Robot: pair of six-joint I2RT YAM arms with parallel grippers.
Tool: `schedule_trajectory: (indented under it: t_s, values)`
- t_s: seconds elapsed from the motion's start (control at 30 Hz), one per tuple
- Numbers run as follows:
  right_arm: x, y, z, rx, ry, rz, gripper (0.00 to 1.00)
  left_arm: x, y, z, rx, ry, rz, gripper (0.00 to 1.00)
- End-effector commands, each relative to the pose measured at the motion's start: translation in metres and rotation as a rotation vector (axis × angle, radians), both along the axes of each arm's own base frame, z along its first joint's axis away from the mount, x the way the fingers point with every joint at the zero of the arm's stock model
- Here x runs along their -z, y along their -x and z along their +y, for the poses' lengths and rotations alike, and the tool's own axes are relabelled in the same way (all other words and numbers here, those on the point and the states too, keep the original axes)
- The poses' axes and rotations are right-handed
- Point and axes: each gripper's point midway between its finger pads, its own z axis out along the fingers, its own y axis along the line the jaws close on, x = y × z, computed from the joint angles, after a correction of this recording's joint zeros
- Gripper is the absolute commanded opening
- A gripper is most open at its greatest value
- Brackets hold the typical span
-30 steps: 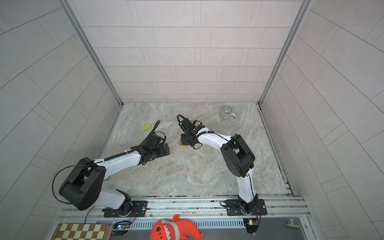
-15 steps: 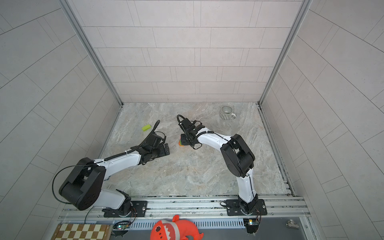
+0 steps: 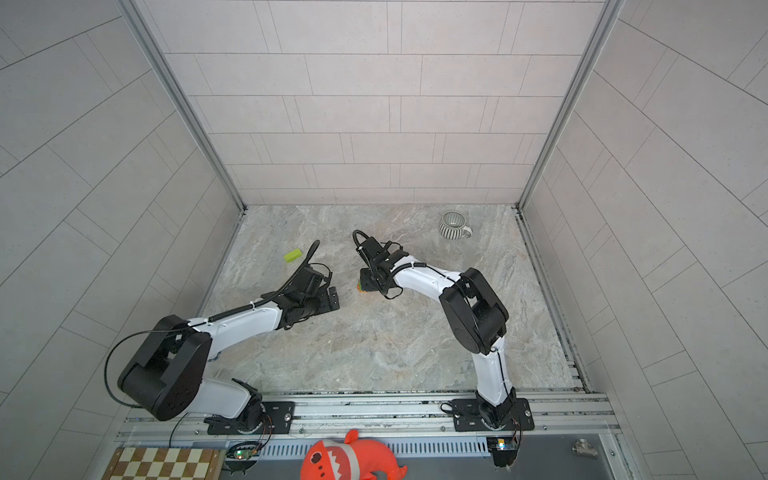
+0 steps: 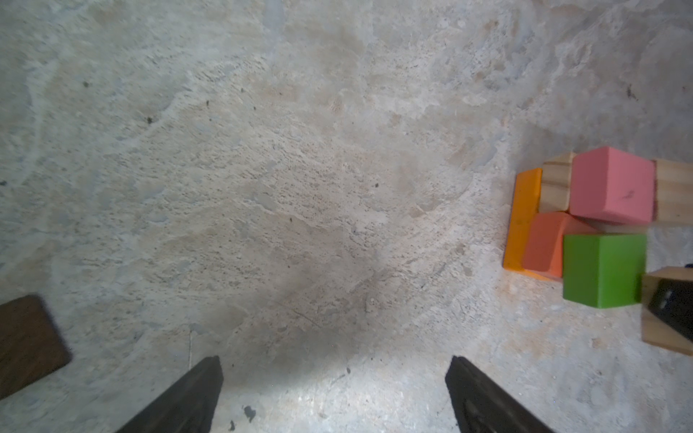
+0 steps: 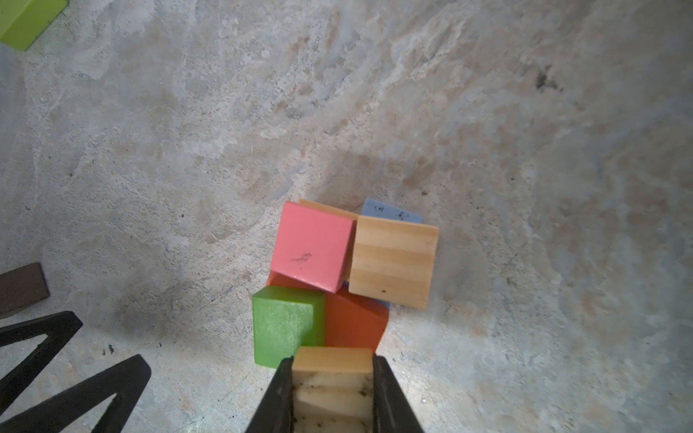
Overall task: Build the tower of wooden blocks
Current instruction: 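Lower the wooden cube beside the green cube with right gripper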
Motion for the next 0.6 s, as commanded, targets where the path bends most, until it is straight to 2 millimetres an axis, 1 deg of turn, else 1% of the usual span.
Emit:
schedule_trajectory:
  t_s: [0.0,0.27,0.4,0.57]
  values:
    - [-0.012,0.002,-0.013,0.020,0.029,-0.010,0.23,0.006,0.002,0.003,-0.005,-0.006,0.012,1.00]
    - [-0.016,-0.004,-0.028,0.038,0.071,-0.022,0.23,0.007,0.002,0.002,-0.002,-0.004,0.016,1.00]
    - [-0.017,-0.008,-0.028,0.039,0.072,-0.026,0.23,0.007,0.001,0.002,-0.003,-0.003,0.015,1.00]
    - [-0.012,-0.011,-0.023,0.036,0.072,-0.014,0.23,0.009,0.002,0.001,0.000,-0.003,0.023,1.00]
